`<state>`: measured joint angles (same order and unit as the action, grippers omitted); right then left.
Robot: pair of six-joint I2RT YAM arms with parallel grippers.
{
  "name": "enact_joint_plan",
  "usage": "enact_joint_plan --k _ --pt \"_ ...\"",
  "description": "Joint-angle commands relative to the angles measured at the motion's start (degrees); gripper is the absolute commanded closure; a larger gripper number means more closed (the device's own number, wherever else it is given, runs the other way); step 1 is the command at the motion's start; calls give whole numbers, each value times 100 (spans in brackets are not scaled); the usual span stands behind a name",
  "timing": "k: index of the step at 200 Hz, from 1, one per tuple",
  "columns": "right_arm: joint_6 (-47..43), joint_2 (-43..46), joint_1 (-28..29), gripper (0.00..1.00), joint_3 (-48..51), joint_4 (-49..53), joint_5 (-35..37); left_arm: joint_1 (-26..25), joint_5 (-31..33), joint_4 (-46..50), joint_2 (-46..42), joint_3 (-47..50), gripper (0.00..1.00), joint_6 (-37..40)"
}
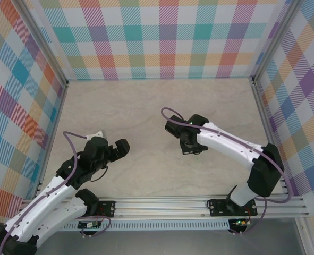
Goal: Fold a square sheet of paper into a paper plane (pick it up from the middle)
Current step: Turn over the paper at the center of the table.
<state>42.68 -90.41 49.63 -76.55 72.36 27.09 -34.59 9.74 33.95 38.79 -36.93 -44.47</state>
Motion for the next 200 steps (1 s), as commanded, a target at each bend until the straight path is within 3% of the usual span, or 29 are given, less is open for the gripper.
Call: enact_joint_plan --k 1,48,102,122,144,167,181,200 --pt "142 -435 52 93 -293 304 310 134 73 -22 163 -50 0 138" --pt "162 -1468 196 91 -626 31 125 268 217 -113 288 -10 0 -20" --pt "57 -2602 476 87 -1224 -617 -687 356 220 -53 309 19 0 -102" --pt "39 -2806 487 77 -1330 -904 -1092 365 212 -59 305 28 0 -124" --pt "-66 -2499 478 66 -1133 -1367 -1565 374 38 -213 389 45 0 -118" --pt "-319 -1549 338 53 -368 -2326 -2231 374 -196 -466 613 21 0 -115" --pt "-361 -828 80 52 408 -3092 -2763 374 -452 -767 829 19 0 -90" --pt "-374 -101 -524 63 1494 -4076 -3570 374 -767 -1186 1305 -44 0 -129"
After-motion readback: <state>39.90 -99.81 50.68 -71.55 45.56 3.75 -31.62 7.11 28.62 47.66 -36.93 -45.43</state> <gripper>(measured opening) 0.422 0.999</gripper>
